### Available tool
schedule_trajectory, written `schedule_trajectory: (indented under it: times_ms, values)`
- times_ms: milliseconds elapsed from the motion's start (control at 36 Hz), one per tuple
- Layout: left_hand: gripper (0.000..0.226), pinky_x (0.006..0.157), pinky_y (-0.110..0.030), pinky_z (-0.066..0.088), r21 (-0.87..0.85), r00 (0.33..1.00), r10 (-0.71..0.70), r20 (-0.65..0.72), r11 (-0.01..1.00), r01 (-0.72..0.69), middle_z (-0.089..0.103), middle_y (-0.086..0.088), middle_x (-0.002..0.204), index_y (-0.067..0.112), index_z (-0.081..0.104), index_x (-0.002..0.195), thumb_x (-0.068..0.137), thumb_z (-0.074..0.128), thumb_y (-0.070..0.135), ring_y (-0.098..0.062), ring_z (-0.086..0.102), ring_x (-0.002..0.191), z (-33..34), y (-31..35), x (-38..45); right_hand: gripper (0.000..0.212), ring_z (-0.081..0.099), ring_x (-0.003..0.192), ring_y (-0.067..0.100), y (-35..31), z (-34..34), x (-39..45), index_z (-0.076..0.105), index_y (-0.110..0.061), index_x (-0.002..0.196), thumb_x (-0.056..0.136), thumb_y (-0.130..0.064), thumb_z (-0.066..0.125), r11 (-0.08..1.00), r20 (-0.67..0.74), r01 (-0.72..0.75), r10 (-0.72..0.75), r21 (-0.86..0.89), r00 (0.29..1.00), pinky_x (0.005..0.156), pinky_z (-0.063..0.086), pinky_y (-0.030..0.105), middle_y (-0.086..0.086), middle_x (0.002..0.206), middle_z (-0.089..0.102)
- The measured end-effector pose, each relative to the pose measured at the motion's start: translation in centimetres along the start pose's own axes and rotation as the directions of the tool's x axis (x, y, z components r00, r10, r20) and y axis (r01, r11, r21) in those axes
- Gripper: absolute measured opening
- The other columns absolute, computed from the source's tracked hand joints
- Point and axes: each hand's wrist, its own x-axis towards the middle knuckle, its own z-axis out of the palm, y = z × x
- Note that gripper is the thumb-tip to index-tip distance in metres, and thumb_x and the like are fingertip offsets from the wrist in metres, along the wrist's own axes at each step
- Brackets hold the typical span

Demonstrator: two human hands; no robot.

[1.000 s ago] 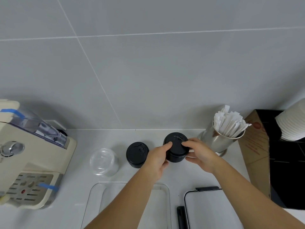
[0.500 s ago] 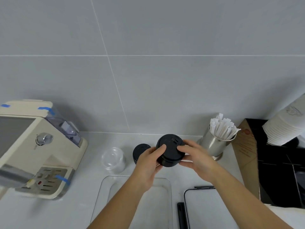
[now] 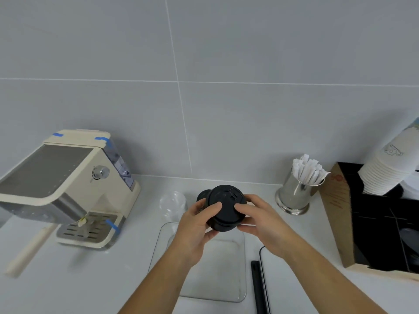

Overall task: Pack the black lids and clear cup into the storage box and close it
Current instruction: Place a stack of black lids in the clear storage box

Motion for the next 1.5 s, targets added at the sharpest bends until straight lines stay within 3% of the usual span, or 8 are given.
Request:
schedule_trajectory:
  times_ms: [361,833,972,1056,1167,1250,1361,1500]
  values:
    - [0.043,0.068,-0.030,0.060,0.001,0.997,0.014,-0.074,1.000,-0.014,0.074,-0.008,0.114,0.015,0.065,0.122,0.081,0.076,0.016,-0.025,0.073,0.100,-2.6,-0.9,-2.5,0.027,0.070,0.100,0.025,2.4,2.6,-2.3,0.063,-0.028,0.117,0.090,-0.024,0.063,0.999,0.057,-0.045,0.045,0.005,0.997,0.097,0.051,0.036,0.004,0.109,0.074]
    - [0.088,0.095,-0.041,0.057,0.094,0.990,-0.024,-0.136,0.995,0.037,0.069,-0.009,0.124,0.011,0.054,0.135,0.058,0.091,0.032,-0.023,0.072,0.104,-4.9,-4.4,-1.3,0.027,0.068,0.104,0.019,6.9,3.5,-2.1,0.064,-0.025,0.118,0.091,-0.026,0.060,0.992,-0.008,-0.124,0.124,0.003,0.992,0.097,0.051,0.036,0.000,0.115,0.070]
    - [0.079,0.096,-0.046,0.056,0.154,0.984,-0.012,-0.176,0.987,0.039,0.074,-0.008,0.113,0.012,0.066,0.118,0.048,0.091,0.036,-0.026,0.072,0.102,-4.7,-5.4,-0.7,0.032,0.067,0.096,0.011,8.1,3.6,-1.8,0.062,-0.032,0.115,0.083,-0.032,0.065,0.978,-0.154,-0.040,0.009,-0.203,0.988,0.090,0.055,0.036,-0.008,0.112,0.069]
    - [0.079,0.096,-0.046,0.056,0.196,0.974,-0.020,-0.225,0.978,0.066,0.073,-0.006,0.111,0.013,0.064,0.119,0.049,0.092,0.033,-0.025,0.072,0.101,-4.5,-6.0,-0.3,0.039,0.064,0.095,0.005,8.4,3.7,-2.0,0.056,-0.030,0.122,0.085,-0.025,0.068,0.926,-0.231,0.004,-0.098,-0.377,0.968,0.074,0.050,0.018,-0.009,0.114,0.062]
    - [0.070,0.093,-0.042,0.056,0.210,0.965,-0.035,-0.262,0.973,0.093,0.068,-0.007,0.114,0.013,0.056,0.125,0.064,0.091,0.020,-0.026,0.070,0.101,-4.3,-6.7,0.0,0.037,0.059,0.107,0.010,9.0,4.3,-2.4,0.061,-0.022,0.124,0.087,-0.018,0.064,0.867,-0.178,0.094,-0.205,-0.490,0.962,0.091,0.051,0.024,-0.005,0.121,0.061]
    - [0.068,0.090,-0.039,0.057,0.228,0.965,-0.039,-0.259,0.969,0.101,0.067,-0.006,0.114,0.015,0.053,0.124,0.067,0.090,0.019,-0.023,0.069,0.100,-4.3,-7.0,0.3,0.043,0.056,0.110,0.011,9.4,4.7,-2.6,0.056,-0.018,0.133,0.090,-0.025,0.060,0.821,-0.129,0.098,-0.204,-0.563,0.970,0.097,0.046,0.025,-0.005,0.127,0.058]
    - [0.066,0.096,-0.045,0.056,0.234,0.962,-0.083,-0.261,0.961,0.146,0.068,-0.007,0.115,0.014,0.053,0.124,0.070,0.088,0.027,-0.026,0.070,0.102,-4.5,-7.2,0.6,0.036,0.055,0.094,0.009,9.9,4.8,-2.7,0.056,-0.023,0.124,0.091,-0.038,0.058,0.812,-0.081,0.067,-0.139,-0.580,0.987,0.075,0.042,0.016,-0.006,0.116,0.059]
    - [0.038,0.089,-0.041,0.059,0.215,0.960,-0.151,-0.236,0.955,0.203,0.075,-0.009,0.108,0.012,0.068,0.119,0.084,0.075,0.027,-0.024,0.072,0.098,-5.0,-7.8,1.1,0.037,0.058,0.094,0.012,10.7,4.8,-1.9,0.055,-0.020,0.125,0.093,-0.038,0.055,0.783,-0.080,0.015,-0.083,-0.621,0.993,0.085,0.049,0.026,-0.002,0.113,0.060]
